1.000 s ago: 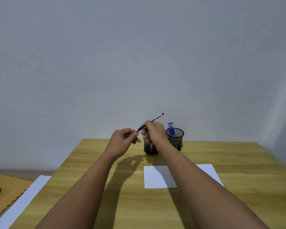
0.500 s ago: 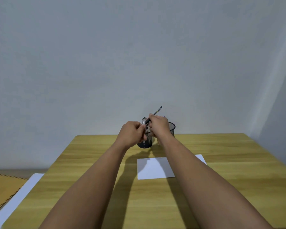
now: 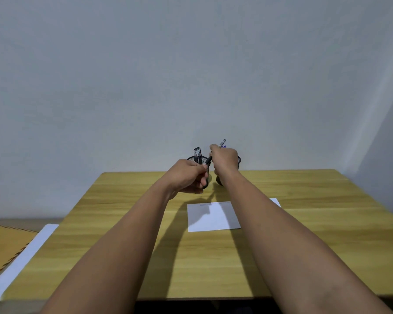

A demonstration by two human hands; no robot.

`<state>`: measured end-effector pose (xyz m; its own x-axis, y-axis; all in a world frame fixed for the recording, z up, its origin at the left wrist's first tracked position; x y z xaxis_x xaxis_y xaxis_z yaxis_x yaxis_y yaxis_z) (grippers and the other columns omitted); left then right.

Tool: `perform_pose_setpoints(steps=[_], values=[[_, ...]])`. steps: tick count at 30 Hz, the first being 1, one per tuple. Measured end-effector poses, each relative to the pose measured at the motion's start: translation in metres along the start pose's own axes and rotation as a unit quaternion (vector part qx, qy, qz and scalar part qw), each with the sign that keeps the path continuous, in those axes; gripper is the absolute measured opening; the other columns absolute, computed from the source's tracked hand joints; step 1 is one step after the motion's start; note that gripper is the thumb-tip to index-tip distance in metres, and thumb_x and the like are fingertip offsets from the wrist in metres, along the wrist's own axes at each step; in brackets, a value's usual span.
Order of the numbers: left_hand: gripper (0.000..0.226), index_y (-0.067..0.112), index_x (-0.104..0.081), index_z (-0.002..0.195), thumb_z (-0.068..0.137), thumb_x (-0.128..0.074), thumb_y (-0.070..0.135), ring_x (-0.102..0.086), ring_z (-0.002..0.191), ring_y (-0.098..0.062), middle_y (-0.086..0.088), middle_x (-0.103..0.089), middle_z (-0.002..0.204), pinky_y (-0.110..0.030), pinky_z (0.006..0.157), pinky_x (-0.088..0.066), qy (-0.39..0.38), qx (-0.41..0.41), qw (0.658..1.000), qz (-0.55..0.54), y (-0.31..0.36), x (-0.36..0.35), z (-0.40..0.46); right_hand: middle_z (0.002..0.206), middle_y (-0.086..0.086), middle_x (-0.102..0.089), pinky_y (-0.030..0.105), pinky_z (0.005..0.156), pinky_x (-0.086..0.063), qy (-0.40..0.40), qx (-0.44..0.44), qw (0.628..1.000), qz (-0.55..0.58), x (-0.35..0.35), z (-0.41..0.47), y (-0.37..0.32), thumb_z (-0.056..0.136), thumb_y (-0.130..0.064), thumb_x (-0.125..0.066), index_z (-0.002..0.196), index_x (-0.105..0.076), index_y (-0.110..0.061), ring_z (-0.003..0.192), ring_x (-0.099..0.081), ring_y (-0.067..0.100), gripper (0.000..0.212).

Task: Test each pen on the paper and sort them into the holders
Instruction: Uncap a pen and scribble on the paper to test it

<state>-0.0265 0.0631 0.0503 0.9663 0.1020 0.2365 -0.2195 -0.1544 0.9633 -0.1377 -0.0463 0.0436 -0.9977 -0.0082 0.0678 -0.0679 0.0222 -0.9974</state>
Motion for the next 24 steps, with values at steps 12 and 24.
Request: perform_pose_setpoints(steps=[12,24], values=[[0.031,0.005,-0.067,0.085,0.099,-0.063,0.032,-0.056,0.054,-0.017,-0.009,-0.062,0.064,-0.039,0.074,-0.061,-0.106,0.038,0.994,0.001,-0.03,-0.028,-0.007,0.083,0.014,-0.062,0.037,0.057,-0.043,0.162,-0.072,0.981,0.076,0.083,0.039,0.038,0.101,-0.022,-0.05,0.076,-0.055,-0.01,0.066,-0.055,0.028,0.028],[0.025,0.034,-0.074,0.112,0.099,-0.053,0.04,-0.062,0.103,-0.028,-0.002,-0.067,0.109,-0.041,0.082,-0.052,0.254,-0.002,0.797,0.547,-0.123,0.11,0.014,0.065,0.003,-0.055,0.024,0.045,-0.029,0.101,-0.039,0.992,0.062,0.144,0.05,0.05,0.109,-0.037,-0.055,0.077,-0.063,-0.013,0.048,-0.041,0.017,0.041]])
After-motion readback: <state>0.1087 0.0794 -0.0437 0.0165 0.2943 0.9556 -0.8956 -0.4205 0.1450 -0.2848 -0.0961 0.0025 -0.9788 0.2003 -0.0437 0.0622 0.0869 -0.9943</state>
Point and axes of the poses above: each hand's wrist, its own z-axis towards the middle knuckle, its own x-axis out of the back of the hand, y = z × x, the point moved 9 cm from there along z, towards the middle knuckle
